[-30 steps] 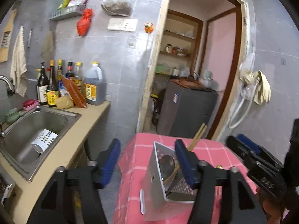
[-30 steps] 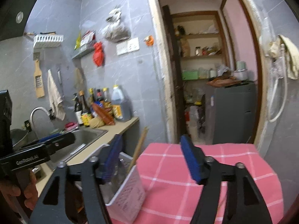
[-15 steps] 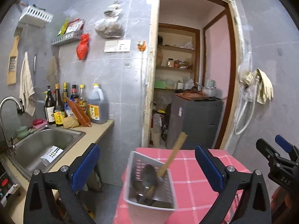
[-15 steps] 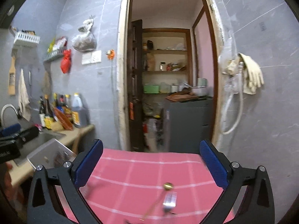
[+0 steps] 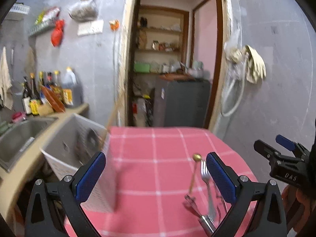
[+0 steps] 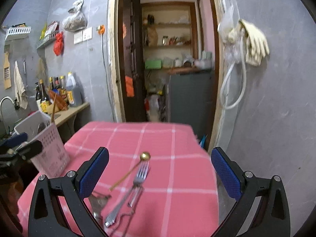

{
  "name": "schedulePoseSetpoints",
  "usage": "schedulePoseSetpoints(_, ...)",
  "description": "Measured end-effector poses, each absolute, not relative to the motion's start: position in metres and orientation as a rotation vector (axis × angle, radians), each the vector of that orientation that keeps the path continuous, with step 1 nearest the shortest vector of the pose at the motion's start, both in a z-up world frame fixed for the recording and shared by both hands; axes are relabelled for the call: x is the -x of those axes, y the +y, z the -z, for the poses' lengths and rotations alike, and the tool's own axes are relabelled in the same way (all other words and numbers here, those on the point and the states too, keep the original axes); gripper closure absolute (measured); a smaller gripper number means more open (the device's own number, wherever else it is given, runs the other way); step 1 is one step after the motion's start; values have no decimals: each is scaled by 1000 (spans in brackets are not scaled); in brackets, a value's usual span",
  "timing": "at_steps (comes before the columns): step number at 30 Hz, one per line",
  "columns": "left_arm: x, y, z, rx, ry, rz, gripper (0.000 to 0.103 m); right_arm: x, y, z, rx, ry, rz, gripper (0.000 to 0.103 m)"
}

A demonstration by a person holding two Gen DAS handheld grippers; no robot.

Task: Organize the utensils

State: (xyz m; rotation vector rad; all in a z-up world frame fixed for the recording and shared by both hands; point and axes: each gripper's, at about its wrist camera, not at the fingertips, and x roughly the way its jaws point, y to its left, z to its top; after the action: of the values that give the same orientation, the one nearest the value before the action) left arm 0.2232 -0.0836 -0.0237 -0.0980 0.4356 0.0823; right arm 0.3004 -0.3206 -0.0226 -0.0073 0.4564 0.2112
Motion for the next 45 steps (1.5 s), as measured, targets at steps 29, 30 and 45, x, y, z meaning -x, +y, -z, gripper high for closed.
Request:
schedulePoseSetpoints(29,-291,-93,156,472,934,105,65,-371,-278,151,-19,879,-450,56)
schedulePoseSetpoints(30,-294,-93,156,472,941,108,70,-371,-273,152,-6,886,-433,61)
schedulePoseSetpoints(45,-295,-97,131,460,944,148,97,-362,-289,145,-158,952,-380,90)
